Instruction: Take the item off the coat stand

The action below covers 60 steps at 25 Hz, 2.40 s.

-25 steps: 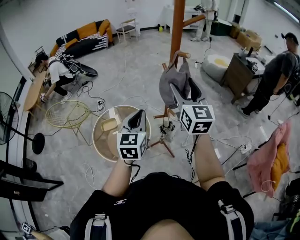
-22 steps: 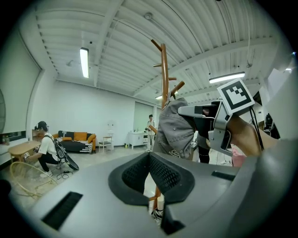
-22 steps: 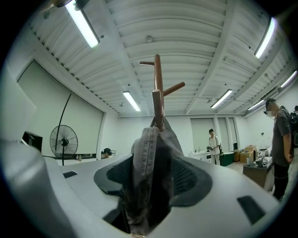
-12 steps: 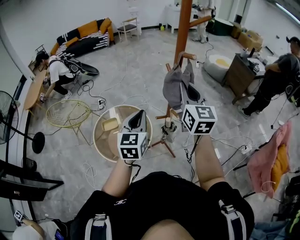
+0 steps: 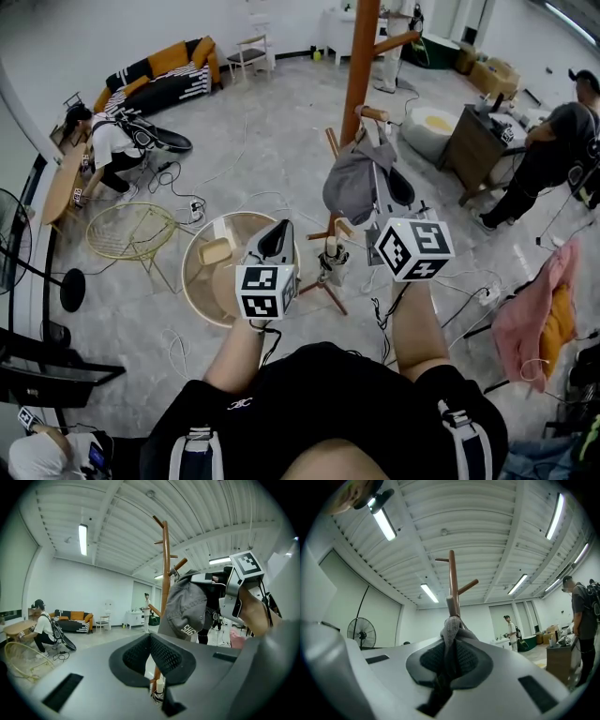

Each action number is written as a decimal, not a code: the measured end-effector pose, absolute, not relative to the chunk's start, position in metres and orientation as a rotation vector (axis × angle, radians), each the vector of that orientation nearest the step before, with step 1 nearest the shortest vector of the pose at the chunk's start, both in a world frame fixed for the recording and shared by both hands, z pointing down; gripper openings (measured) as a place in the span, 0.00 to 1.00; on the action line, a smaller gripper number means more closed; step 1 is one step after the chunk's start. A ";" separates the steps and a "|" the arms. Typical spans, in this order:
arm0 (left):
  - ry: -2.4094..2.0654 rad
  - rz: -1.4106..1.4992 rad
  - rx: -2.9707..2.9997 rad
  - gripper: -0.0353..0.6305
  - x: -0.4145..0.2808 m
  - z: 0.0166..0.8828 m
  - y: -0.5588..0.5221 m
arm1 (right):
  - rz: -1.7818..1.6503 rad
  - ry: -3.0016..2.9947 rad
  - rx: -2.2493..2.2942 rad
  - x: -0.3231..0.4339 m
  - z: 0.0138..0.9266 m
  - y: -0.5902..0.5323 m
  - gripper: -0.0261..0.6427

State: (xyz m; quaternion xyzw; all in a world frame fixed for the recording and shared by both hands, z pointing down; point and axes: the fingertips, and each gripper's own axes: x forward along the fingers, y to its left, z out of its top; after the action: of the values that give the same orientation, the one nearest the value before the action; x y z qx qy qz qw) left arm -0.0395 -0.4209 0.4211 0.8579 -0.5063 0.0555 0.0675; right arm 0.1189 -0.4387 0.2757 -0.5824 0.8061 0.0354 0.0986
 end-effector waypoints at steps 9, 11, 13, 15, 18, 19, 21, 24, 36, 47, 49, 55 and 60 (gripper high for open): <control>-1.477 0.182 2.602 0.08 -0.024 0.429 -0.428 | 0.160 2.340 -1.690 0.132 0.256 -0.412 0.08; -1.458 0.183 2.614 0.08 -0.018 0.431 -0.429 | 0.164 2.321 -1.692 0.137 0.255 -0.406 0.08; -1.439 0.181 2.628 0.08 -0.014 0.432 -0.429 | 0.172 2.302 -1.703 0.140 0.253 -0.399 0.08; -1.417 0.180 2.641 0.08 -0.003 0.435 -0.427 | 0.182 2.288 -1.713 0.150 0.254 -0.391 0.08; -1.387 0.185 2.660 0.08 0.027 0.443 -0.424 | 0.202 2.276 -1.712 0.176 0.261 -0.379 0.08; -1.378 0.186 2.666 0.08 0.033 0.445 -0.423 | 0.208 2.273 -1.713 0.180 0.262 -0.376 0.08; -1.354 0.182 2.677 0.08 0.033 0.441 -0.423 | 0.218 2.262 -1.724 0.176 0.256 -0.370 0.08; -1.316 0.176 2.691 0.08 0.027 0.432 -0.421 | 0.228 2.235 -1.748 0.168 0.243 -0.361 0.08; -1.234 0.175 2.728 0.08 0.057 0.435 -0.404 | 0.114 2.188 -1.982 0.210 0.303 -0.353 0.07; -1.200 0.200 2.755 0.08 0.076 0.437 -0.386 | -0.050 2.172 -2.141 0.243 0.394 -0.347 0.07; -1.193 0.206 2.760 0.08 0.079 0.436 -0.383 | -0.087 2.168 -2.151 0.244 0.406 -0.346 0.07; -1.189 0.214 2.764 0.08 0.072 0.442 -0.373 | -0.156 2.226 -2.175 0.229 0.439 -0.342 0.07; -1.201 0.215 2.758 0.08 0.073 0.439 -0.370 | -0.169 2.243 -2.162 0.227 0.439 -0.341 0.07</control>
State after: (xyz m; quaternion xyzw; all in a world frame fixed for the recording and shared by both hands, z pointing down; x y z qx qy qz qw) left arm 0.0727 -0.3704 0.4387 0.9127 -0.3975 0.0713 0.0627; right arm 0.2275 -0.3409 0.4388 -0.6930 0.7189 -0.0542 0.0109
